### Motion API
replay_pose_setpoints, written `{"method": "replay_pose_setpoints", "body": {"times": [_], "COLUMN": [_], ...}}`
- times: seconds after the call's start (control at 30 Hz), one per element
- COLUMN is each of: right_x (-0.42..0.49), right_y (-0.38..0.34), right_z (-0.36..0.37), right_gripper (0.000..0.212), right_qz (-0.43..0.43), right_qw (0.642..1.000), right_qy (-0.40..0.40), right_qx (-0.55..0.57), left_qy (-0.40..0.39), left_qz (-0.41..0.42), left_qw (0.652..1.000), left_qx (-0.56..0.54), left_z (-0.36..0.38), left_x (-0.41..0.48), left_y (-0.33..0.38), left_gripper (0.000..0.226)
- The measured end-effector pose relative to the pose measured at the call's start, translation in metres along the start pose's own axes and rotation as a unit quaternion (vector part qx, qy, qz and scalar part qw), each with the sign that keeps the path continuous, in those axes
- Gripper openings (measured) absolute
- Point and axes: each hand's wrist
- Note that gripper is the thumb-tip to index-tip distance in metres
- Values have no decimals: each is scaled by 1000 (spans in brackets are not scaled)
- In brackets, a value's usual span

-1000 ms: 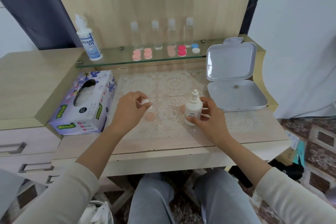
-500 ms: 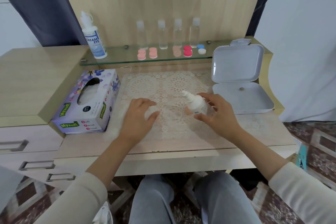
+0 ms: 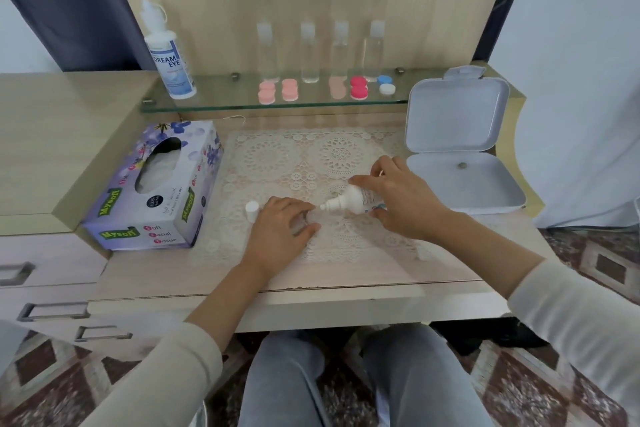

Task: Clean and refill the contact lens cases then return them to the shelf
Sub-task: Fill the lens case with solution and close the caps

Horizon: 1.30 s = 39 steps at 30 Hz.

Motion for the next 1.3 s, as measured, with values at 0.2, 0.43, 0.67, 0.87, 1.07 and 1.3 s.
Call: {"method": "replay_pose_setpoints", "body": {"times": [0.2, 0.43, 0.67, 0.87, 1.07, 1.3], "right_x": [10, 21, 29, 31, 32, 32], "right_y": [-6, -12, -18, -22, -24, -23], "right_z": [-6, -15, -26, -29, -30, -28], "right_gripper": [60, 56, 49, 50, 49, 50], "right_qz": [-38, -67, -98, -99, -102, -95], "right_qw": [997, 993, 987, 985, 984, 985], "right_qy": [-28, -42, -64, -68, -67, -62], "right_qx": [-61, -89, -109, -122, -129, -127], "left_qy": [2, 7, 11, 5, 3, 3], "left_qz": [-10, -13, -25, -30, -32, -28], "left_qw": [999, 999, 998, 998, 998, 998], "left_qx": [-36, -41, -48, -53, -56, -51], "left_z": [1, 1, 0, 0, 0, 0], "left_x": [1, 1, 1, 1, 1, 0], "left_y": [-5, -5, -4, -3, -3, -3], "left_gripper": [29, 28, 30, 28, 28, 29]}}
Point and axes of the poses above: each hand's wrist, its own x-axis towards the middle knuckle, its own z-axis out of the palm, y = z × x, and after that the axes turned 11 degrees about x, right-handed
